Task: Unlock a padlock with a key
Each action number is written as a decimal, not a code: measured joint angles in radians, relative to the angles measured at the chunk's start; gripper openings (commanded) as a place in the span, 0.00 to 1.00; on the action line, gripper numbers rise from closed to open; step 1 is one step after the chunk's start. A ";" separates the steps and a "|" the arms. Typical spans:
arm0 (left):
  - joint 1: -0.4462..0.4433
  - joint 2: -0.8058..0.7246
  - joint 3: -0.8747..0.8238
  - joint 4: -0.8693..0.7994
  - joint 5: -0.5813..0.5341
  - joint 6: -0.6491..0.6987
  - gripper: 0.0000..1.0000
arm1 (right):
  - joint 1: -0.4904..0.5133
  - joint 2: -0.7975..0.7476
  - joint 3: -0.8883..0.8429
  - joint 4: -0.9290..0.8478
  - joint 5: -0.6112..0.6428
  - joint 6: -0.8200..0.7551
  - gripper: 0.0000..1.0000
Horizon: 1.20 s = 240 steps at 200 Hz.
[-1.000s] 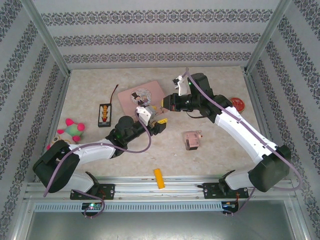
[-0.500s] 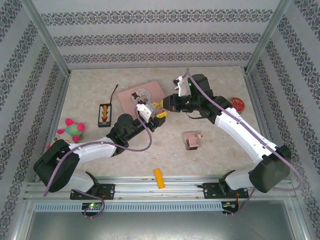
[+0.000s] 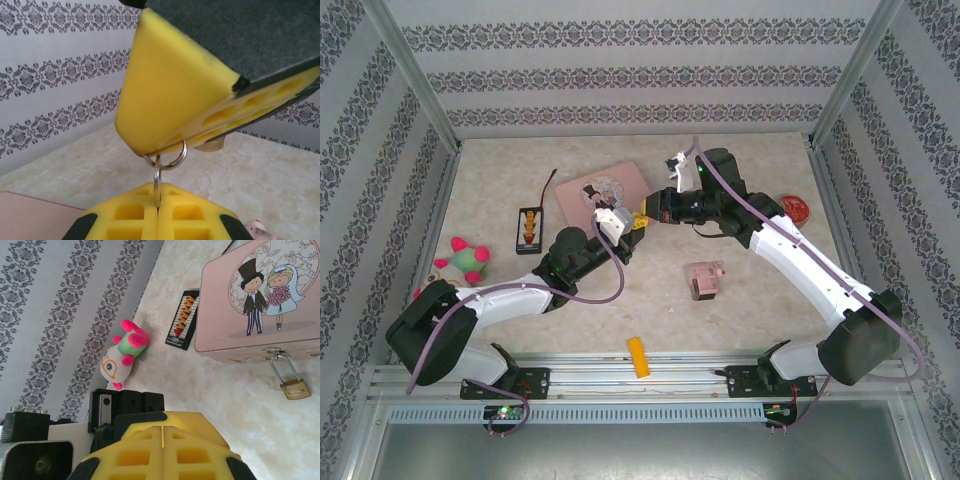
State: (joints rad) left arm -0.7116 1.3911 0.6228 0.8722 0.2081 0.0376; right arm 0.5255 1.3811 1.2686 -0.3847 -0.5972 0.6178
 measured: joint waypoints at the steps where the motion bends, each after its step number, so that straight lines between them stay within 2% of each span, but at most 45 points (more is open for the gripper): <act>1: 0.000 -0.003 0.002 -0.006 0.001 0.001 0.00 | 0.000 0.000 0.000 0.000 0.000 -0.001 0.20; 30: 0.012 -0.104 0.033 -0.209 0.051 0.012 0.00 | 0.000 -0.032 -0.002 0.000 -0.009 -0.103 0.38; 43: 0.028 -0.164 0.051 -0.315 0.094 0.012 0.00 | -0.004 -0.069 -0.003 0.001 -0.019 -0.177 0.43; 82: 0.060 -0.294 0.167 -0.676 0.225 0.028 0.00 | -0.006 -0.201 -0.030 0.017 -0.057 -0.395 0.44; 126: 0.060 -0.308 0.300 -0.998 0.349 0.069 0.00 | -0.006 -0.222 -0.033 0.018 -0.159 -0.544 0.39; 162: 0.060 -0.284 0.346 -1.128 0.410 0.098 0.00 | 0.024 -0.184 -0.018 -0.035 -0.244 -0.618 0.35; 240: 0.060 -0.272 0.356 -1.180 0.463 0.116 0.00 | 0.053 -0.141 -0.016 -0.113 -0.322 -0.678 0.36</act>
State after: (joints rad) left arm -0.6521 1.1187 0.9791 -0.3077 0.6716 0.1535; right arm 0.5789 1.2400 1.2526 -0.4976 -0.9192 -0.0597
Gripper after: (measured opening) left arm 0.052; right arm 0.358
